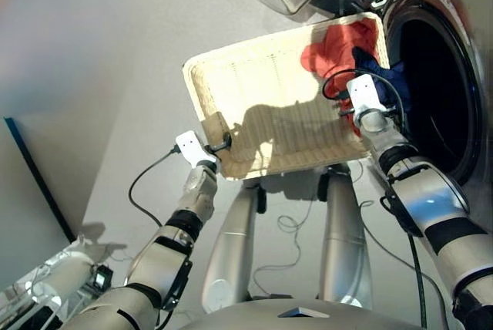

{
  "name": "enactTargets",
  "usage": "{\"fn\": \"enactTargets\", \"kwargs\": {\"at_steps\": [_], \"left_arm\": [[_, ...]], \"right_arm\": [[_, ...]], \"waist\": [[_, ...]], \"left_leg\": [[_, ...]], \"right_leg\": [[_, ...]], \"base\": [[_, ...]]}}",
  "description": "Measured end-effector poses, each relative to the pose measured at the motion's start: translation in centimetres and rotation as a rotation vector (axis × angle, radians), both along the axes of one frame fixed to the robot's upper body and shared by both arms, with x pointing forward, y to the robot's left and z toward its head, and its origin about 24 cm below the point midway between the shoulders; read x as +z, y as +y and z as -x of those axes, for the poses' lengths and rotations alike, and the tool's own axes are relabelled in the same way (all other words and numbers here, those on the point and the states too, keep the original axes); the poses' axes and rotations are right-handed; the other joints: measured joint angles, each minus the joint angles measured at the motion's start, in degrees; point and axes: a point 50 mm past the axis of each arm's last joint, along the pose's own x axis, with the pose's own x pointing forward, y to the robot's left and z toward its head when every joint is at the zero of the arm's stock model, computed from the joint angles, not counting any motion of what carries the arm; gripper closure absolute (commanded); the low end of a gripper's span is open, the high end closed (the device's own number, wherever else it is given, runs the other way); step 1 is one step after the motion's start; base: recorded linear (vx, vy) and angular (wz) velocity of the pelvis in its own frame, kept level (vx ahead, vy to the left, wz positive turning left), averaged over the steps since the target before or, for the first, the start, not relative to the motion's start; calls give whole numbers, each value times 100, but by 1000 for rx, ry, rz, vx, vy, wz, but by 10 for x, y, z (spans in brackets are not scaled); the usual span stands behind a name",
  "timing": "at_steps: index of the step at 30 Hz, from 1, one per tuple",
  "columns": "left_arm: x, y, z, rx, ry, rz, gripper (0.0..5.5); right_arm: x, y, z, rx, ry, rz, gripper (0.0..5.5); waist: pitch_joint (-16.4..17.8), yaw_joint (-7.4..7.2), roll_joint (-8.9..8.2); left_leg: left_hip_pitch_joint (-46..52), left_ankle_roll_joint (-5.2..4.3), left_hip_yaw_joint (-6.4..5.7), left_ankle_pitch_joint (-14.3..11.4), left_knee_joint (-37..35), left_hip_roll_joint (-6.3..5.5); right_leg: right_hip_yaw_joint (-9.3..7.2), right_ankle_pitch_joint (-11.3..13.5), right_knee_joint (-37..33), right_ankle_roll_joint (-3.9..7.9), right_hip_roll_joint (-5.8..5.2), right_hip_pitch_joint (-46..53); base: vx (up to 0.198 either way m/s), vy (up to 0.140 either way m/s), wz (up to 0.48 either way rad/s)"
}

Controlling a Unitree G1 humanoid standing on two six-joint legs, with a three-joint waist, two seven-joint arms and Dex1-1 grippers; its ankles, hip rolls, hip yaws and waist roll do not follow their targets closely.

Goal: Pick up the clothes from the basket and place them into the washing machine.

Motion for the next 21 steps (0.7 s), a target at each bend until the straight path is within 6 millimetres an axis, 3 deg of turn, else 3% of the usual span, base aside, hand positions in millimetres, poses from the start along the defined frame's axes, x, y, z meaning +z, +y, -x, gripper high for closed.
{"fn": "enactTargets", "kwargs": {"at_steps": [3,5,9,11,14,18,21], "left_arm": [[-8,4,7,13,28,-3,0],[-11,6,10,26,41,-5,0],[-8,8,14,55,16,-8,0],[-5,9,13,59,-6,-8,0],[-3,13,14,66,-23,-15,0],[-9,15,19,76,-11,-13,0],[-9,14,20,77,-12,-8,0]], "right_arm": [[-1,0,1,-63,-42,-61,550],[5,1,0,-92,-96,-74,550],[22,-5,2,-219,-262,-122,550],[33,-18,4,-312,-335,-130,550],[65,-73,20,-581,-494,-83,550],[86,-90,33,-789,-647,-92,550],[104,-102,44,-915,-749,-88,550]], "waist": [[-96,-114,-16],[-118,-113,-26],[-121,-122,-22],[-121,-120,-21],[-119,-105,-11],[-102,-111,28],[-91,-92,208]], "left_leg": [[64,14,26,-21,-4,-10],[114,13,140,-17,-19,11],[202,108,360,-14,-109,-37],[203,147,412,-17,-117,-56],[214,242,490,-3,-189,-134],[212,332,626,11,-305,-241],[83,372,632,12,-304,-303]], "right_leg": [[34,23,-80,21,1,69],[111,93,-160,45,38,118],[322,227,-346,141,39,146],[363,276,-420,178,29,161],[454,356,-577,266,-29,183],[611,418,-677,359,-80,121],[620,436,-692,375,-143,5]], "base": [[-50,64,-67],[-27,72,-223],[-43,74,-229],[-36,53,-97],[-29,64,-59],[0,0,0],[0,0,0]]}}
